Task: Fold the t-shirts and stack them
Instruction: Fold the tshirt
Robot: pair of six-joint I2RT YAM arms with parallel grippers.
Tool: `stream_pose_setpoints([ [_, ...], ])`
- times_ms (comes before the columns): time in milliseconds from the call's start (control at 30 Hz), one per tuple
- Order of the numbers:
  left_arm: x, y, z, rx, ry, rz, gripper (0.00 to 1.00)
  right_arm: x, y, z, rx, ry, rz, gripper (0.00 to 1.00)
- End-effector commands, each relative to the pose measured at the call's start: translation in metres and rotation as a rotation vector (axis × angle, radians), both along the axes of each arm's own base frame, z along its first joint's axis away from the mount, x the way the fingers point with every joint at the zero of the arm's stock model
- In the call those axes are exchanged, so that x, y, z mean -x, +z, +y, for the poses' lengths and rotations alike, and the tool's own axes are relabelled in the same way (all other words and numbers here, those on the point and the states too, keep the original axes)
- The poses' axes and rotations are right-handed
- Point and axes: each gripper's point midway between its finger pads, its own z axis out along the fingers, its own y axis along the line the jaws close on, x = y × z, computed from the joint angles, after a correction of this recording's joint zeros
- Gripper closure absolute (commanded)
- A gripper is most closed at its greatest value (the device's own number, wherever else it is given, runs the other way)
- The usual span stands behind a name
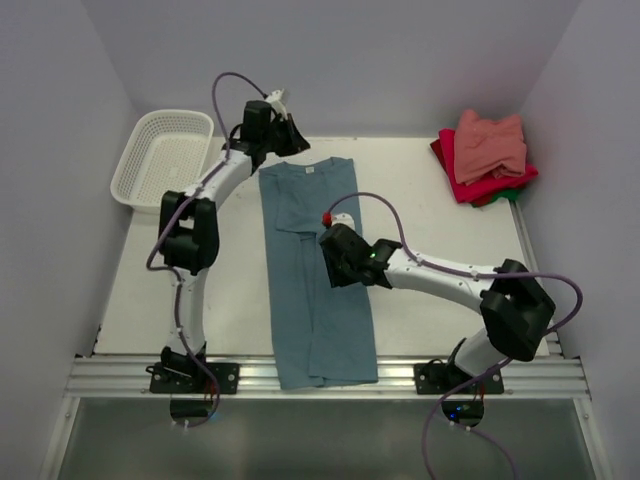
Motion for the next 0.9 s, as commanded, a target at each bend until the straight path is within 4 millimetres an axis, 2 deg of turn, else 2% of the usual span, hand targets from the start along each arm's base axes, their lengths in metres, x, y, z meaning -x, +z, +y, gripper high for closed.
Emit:
stream_pose_setpoints([
  [0,0.012,0.082,0.057,-0.174,0.230,-0.124,1.00,-0.076,0.062,-0.009,-0.118,-0.108,-0.174,0.63],
  [33,0.023,0.068,0.070,-0.216,0.277,-0.089,1.00,-0.088,0.053,-0.012,-0.088,-0.101,-0.163,0.62],
  [67,0.029,0.057,0.077,-0.236,0.294,-0.067,1.00,-0.104,0.065,-0.010,-0.097,-0.109,-0.188,0.62],
  [100,0.034,0.049,0.080,-0.243,0.300,-0.055,1.00,-0.121,0.062,-0.020,-0.071,-0.129,-0.192,0.72],
  [133,0.045,0.026,0.086,-0.272,0.301,-0.009,1.00,-0.132,0.048,-0.021,-0.036,-0.132,-0.169,0.87],
  [167,0.049,0.014,0.092,-0.289,0.311,0.017,1.00,-0.154,0.056,-0.024,-0.040,-0.159,-0.190,1.00],
  [200,0.054,0.003,0.097,-0.307,0.319,0.048,1.00,-0.166,0.054,-0.026,-0.031,-0.163,-0.189,1.00],
  [233,0.061,-0.016,0.101,-0.325,0.324,0.089,1.00,-0.176,0.032,-0.026,-0.004,-0.164,-0.149,1.00],
  [267,0.062,-0.023,0.107,-0.327,0.333,0.103,1.00,-0.192,0.040,-0.019,-0.042,-0.161,-0.158,1.00],
  [300,0.061,-0.028,0.109,-0.324,0.339,0.100,1.00,-0.206,0.036,-0.026,-0.042,-0.182,-0.152,1.00],
  [400,0.061,-0.055,0.113,-0.347,0.337,0.142,1.00,-0.236,0.015,-0.027,-0.056,-0.196,-0.104,1.00],
  [467,0.055,-0.061,0.118,-0.370,0.358,0.143,1.00,-0.251,0.006,-0.025,-0.067,-0.201,-0.095,1.00],
  [500,0.054,-0.073,0.118,-0.382,0.352,0.160,1.00,-0.255,0.004,-0.025,-0.070,-0.202,-0.094,1.00],
  [567,0.052,-0.079,0.119,-0.390,0.355,0.173,1.00,-0.263,0.001,-0.026,-0.073,-0.207,-0.099,1.00],
  [733,0.054,-0.100,0.129,-0.441,0.388,0.207,1.00,-0.276,-0.023,-0.033,-0.057,-0.221,-0.074,1.00],
  [867,0.050,-0.110,0.124,-0.430,0.369,0.205,1.00,-0.288,-0.043,-0.044,-0.046,-0.249,-0.040,1.00],
])
